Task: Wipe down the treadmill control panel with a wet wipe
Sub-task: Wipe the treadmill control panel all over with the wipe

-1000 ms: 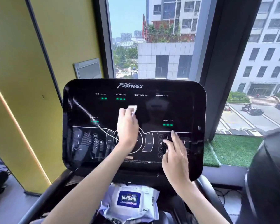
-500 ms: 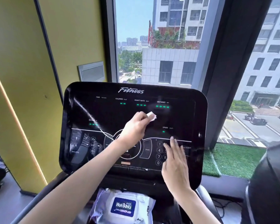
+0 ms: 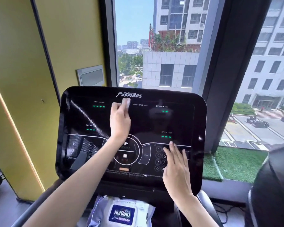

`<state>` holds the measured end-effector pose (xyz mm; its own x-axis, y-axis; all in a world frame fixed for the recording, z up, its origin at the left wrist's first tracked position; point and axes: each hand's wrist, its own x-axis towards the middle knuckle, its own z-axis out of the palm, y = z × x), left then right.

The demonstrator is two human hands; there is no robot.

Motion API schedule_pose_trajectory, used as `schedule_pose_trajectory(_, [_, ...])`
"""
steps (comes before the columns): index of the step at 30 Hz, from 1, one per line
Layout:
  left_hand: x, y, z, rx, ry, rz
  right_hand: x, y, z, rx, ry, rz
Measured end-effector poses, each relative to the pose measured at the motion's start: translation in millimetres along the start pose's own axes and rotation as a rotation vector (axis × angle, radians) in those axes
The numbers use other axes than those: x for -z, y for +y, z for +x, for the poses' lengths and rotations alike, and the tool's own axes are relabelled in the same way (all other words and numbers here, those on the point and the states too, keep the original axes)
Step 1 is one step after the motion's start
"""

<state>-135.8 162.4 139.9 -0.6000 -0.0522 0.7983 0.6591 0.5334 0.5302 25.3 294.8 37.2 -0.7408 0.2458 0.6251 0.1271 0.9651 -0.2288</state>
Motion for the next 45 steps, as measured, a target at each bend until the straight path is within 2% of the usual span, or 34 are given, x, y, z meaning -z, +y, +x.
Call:
schedule_pose_trajectory(1, [-2,2,4,0.091,0.055,0.007,0,0,0,0.003,0.001,0.001])
schedule_pose_trajectory(2, [-6,7,1,0.060,0.028,-0.001,-1,0,0,0.005,0.000,0.001])
schedule_pose_trajectory(5, [-20,22,-32,-0.436,-0.323,-0.067,-1,-1,1,-0.001,-0.010,0.005])
schedule_pose_trajectory(6, [-22,20,-38,-0.527,-0.402,-0.058,0,-1,0,0.000,-0.012,0.010])
schedule_pose_trajectory(7, [-22,17,-35,-0.529,-0.382,-0.054,1,0,0,0.004,-0.013,0.020])
schedule_pose_trajectory(8, [-21,16,-27,-0.440,-0.287,-0.058,2,2,-1,0.010,-0.005,0.037])
schedule_pose_trajectory(10, [-19,19,-10,-0.134,-0.070,-0.069,3,6,-4,0.016,0.023,0.090])
schedule_pose_trajectory(11, [-20,22,-5,-0.043,-0.031,-0.074,4,9,-6,0.012,0.036,0.110])
schedule_pose_trajectory(12, [-22,27,-2,-0.039,-0.038,-0.086,4,12,-8,0.002,0.051,0.120])
schedule_pose_trajectory(16, [-49,55,-28,-0.394,-0.265,-0.123,1,19,-18,-0.076,0.097,0.111])
schedule_pose_trajectory(19, [-60,64,-75,-0.632,-0.527,-0.135,-3,24,-30,-0.108,0.135,0.069])
schedule_pose_trajectory(21, [-55,61,-100,-0.880,-0.737,-0.110,-3,30,-39,-0.114,0.140,0.025])
schedule_pose_trajectory(23, [-50,55,-98,-1.040,-0.824,-0.067,-2,36,-45,-0.125,0.127,0.002])
schedule_pose_trajectory(25, [-52,54,-81,-0.940,-0.751,-0.025,0,38,-49,-0.134,0.118,-0.006])
schedule_pose_trajectory(28, [-55,59,-68,-0.607,-0.579,-0.045,-2,36,-54,-0.154,0.103,-0.019])
schedule_pose_trajectory(29, [-54,60,-75,-0.613,-0.581,-0.048,-2,34,-57,-0.159,0.099,-0.021])
schedule_pose_trajectory(30, [-53,59,-86,-0.705,-0.627,-0.041,-3,34,-60,-0.163,0.094,-0.025])
schedule_pose_trajectory(33, [-39,50,-121,-1.151,-0.816,0.046,-6,34,-74,-0.178,0.082,-0.018])
schedule_pose_trajectory(35, [-40,48,-114,-1.192,-0.811,0.084,-8,34,-82,-0.186,0.069,-0.019])
schedule_pose_trajectory(37, [-47,52,-98,-1.000,-0.712,0.060,-11,34,-91,-0.184,0.052,-0.034])
schedule_pose_trajectory(39, [-52,55,-90,-0.670,-0.594,-0.018,-12,33,-97,-0.161,0.061,-0.015])
schedule_pose_trajectory(40, [-52,55,-94,-0.606,-0.556,-0.047,-11,31,-100,-0.132,0.064,-0.011])
schedule_pose_trajectory(41, [-52,53,-104,-0.647,-0.575,-0.045,-11,28,-102,-0.092,0.060,-0.014])
schedule_pose_trajectory(44, [-40,44,-139,-1.199,-0.787,0.088,-9,19,-109,0.008,0.018,-0.063])
schedule_pose_trajectory(45, [-38,41,-138,-1.283,-0.797,0.107,-9,18,-111,0.005,0.009,-0.078])
